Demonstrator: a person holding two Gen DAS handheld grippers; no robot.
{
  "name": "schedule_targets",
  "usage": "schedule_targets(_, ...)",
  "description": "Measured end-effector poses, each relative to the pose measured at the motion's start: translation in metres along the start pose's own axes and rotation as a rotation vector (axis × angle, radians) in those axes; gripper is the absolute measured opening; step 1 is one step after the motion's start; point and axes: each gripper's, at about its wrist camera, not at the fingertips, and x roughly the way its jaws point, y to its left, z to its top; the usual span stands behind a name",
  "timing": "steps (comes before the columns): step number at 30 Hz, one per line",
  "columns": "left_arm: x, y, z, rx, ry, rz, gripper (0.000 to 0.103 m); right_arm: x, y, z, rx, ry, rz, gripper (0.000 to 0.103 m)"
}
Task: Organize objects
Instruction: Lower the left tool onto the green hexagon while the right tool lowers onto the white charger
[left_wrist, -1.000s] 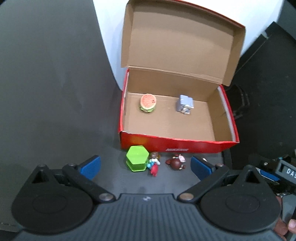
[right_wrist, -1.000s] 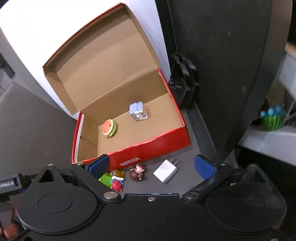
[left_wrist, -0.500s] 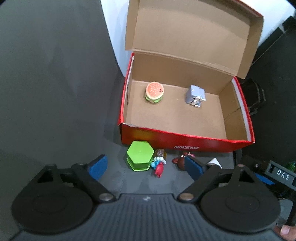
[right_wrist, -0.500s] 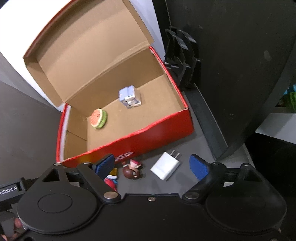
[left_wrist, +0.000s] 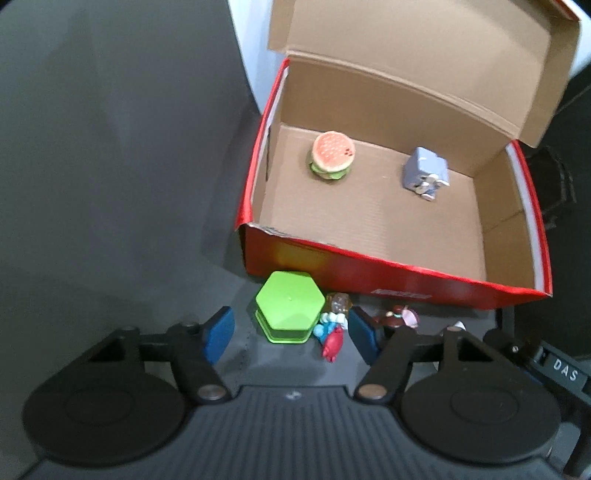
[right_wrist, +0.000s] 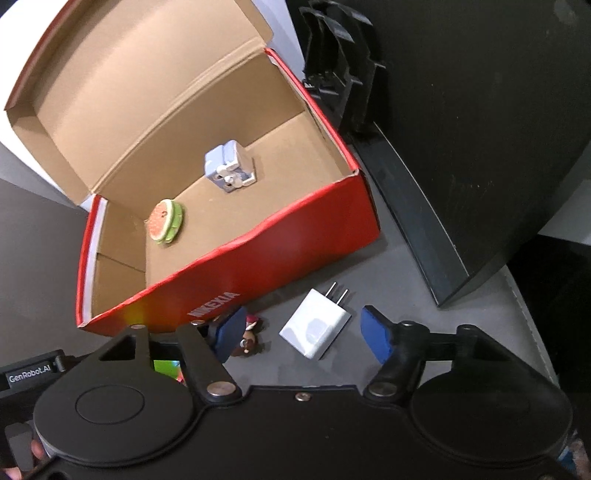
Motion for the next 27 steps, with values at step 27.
schedule_targets(27,0.056,-0.005,0.004,-0.043,0.015,0.087,0.066,0.058,0.009,-0.005,-0.051,-0.012,-0.155,0.059)
